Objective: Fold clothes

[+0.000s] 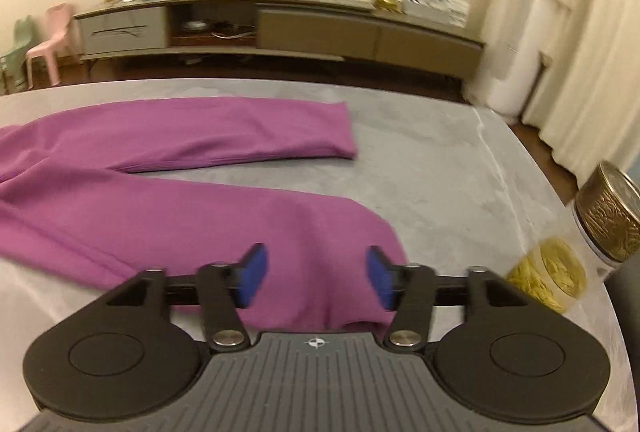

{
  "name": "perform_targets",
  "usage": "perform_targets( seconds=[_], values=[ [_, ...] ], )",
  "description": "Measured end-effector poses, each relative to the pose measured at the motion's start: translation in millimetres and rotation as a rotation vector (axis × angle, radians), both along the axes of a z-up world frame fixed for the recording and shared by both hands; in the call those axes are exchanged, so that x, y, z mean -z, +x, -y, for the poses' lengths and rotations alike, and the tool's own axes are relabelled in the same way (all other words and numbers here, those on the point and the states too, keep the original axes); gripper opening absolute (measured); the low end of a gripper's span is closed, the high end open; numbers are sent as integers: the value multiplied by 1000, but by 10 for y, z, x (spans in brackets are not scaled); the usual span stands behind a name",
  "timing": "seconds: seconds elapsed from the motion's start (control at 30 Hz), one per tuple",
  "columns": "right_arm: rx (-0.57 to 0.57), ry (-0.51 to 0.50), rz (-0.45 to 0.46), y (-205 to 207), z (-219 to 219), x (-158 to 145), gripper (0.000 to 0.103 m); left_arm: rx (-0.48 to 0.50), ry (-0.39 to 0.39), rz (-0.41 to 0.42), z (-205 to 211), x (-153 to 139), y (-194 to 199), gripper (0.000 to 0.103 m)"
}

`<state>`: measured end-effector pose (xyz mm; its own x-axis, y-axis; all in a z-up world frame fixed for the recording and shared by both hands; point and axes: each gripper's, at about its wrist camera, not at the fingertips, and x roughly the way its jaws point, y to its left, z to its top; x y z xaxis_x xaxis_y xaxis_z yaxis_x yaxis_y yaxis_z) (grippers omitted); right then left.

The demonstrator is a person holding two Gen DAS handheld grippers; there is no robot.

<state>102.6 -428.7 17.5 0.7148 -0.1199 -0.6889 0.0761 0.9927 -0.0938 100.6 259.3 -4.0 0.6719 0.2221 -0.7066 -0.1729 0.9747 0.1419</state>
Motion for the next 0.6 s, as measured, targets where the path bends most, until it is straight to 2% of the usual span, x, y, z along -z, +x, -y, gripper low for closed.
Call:
perform_targets(
  seconds=[0.03,0.07,0.13,0.27,0.4,0.47,0.5,0.53,0.6],
  values=[
    [-13,-5,2,-19,-20,-3,70,3,7,3,16,25,-35,65],
    [-25,-11,4,-38,-40,-4,72,6,14,6,32,49,-70,67],
    [-29,-28,-3,-57,-31,33,80,18,10,-10,49,135,-113,71],
    [-42,-25,-45,-91,-16,134,85,-19,41,-53,-32,307,-144,72],
    [-45,-28,-104,-68,36,277,86,-37,-16,1,-131,352,-117,75],
    [-42,-26,-121,-60,98,345,86,-31,-65,33,-152,374,-109,65],
    [-39,-20,-126,-60,135,368,86,-24,-93,49,-155,387,-100,48],
    [-36,-16,-127,-60,170,386,86,-7,-123,61,-142,387,-89,25],
    [-32,-9,-128,-68,243,424,86,7,-159,72,-80,341,-70,24]
  ],
)
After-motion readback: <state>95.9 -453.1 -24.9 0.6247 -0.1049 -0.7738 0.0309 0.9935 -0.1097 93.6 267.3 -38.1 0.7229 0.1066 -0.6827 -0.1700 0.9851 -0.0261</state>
